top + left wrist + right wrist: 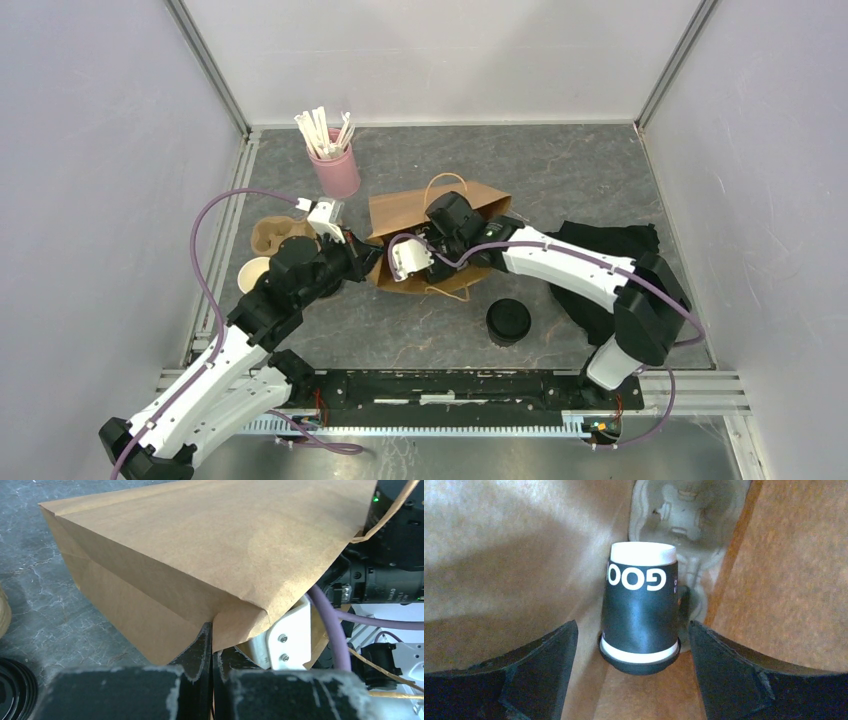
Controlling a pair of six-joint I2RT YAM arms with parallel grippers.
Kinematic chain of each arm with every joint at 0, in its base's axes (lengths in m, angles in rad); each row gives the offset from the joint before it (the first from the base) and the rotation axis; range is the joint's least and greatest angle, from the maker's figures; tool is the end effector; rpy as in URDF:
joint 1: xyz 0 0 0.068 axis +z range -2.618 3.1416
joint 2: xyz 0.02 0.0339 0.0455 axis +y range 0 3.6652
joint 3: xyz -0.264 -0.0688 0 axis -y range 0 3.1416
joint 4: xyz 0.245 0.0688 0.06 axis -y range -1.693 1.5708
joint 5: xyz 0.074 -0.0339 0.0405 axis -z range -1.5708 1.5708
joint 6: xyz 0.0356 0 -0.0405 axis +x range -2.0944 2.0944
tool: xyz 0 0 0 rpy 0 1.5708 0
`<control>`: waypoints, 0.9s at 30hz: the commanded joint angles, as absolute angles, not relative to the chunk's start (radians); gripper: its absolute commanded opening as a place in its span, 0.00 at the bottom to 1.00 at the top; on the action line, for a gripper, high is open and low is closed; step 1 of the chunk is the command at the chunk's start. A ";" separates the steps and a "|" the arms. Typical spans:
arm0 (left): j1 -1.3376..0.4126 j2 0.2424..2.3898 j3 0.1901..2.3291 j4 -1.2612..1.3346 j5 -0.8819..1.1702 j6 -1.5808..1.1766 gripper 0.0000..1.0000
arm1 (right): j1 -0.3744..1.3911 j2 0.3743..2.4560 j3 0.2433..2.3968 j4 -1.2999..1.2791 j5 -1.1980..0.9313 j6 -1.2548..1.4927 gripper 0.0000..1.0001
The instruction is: Pack the takeout coffee
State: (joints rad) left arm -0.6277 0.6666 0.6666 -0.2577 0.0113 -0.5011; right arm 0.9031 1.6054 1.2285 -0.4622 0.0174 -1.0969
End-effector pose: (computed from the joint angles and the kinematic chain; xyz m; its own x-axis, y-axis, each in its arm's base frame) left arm 0.1321 -0.0963 0.3088 -0.4673 -0.2544 -0.8467 0.4237 0.7761 -0.4671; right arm 0.2186 0.2762 0.2614 0.4820 -0.8256 -0.2934 -0.7649 -0.2332 -0.6004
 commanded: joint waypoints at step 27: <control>-0.626 0.666 0.674 -0.215 0.090 -0.616 0.02 | 0.853 1.835 1.311 -0.260 0.037 -1.243 0.98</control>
